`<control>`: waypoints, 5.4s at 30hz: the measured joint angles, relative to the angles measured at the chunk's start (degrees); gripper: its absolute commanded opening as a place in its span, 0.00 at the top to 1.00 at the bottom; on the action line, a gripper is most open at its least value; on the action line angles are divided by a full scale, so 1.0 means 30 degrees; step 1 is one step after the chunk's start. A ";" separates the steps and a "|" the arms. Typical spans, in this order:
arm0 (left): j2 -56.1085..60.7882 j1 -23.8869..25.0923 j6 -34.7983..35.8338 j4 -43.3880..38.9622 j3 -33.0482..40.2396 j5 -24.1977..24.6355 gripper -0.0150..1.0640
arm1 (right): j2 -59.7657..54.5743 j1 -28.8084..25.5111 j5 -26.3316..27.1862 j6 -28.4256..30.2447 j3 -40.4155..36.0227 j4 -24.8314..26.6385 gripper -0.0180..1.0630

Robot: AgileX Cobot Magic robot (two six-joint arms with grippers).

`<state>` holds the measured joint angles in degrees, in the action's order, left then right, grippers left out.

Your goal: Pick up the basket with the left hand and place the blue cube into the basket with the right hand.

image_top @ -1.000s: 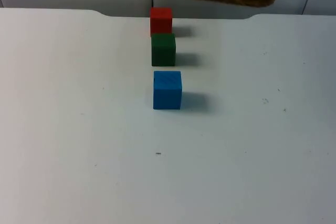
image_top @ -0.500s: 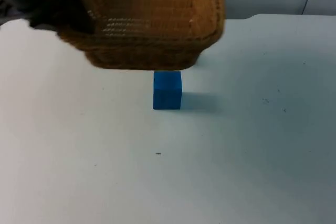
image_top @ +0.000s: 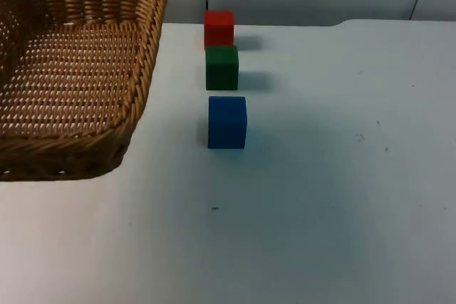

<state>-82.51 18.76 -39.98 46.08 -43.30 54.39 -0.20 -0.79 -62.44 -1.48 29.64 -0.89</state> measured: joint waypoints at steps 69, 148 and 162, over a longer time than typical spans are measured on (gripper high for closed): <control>0.1120 0.1997 -0.1584 -0.0773 0.0055 0.0124 0.99 | -4.1595 1.2782 0.7217 -1.2486 2.2067 -0.1607 0.05; 0.0958 0.1997 -0.1619 -0.0618 0.0055 -0.0115 0.99 | -3.6737 1.2285 0.9997 -0.8124 2.2518 -0.3157 0.99; -0.2610 0.1997 -0.3384 0.1623 0.0055 -0.1078 0.99 | -3.5530 1.5420 1.1966 -0.5863 2.2551 -0.2879 0.99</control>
<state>-90.34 24.75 -50.13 50.95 -43.13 51.15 -106.79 45.47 -26.54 -19.07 97.30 -9.53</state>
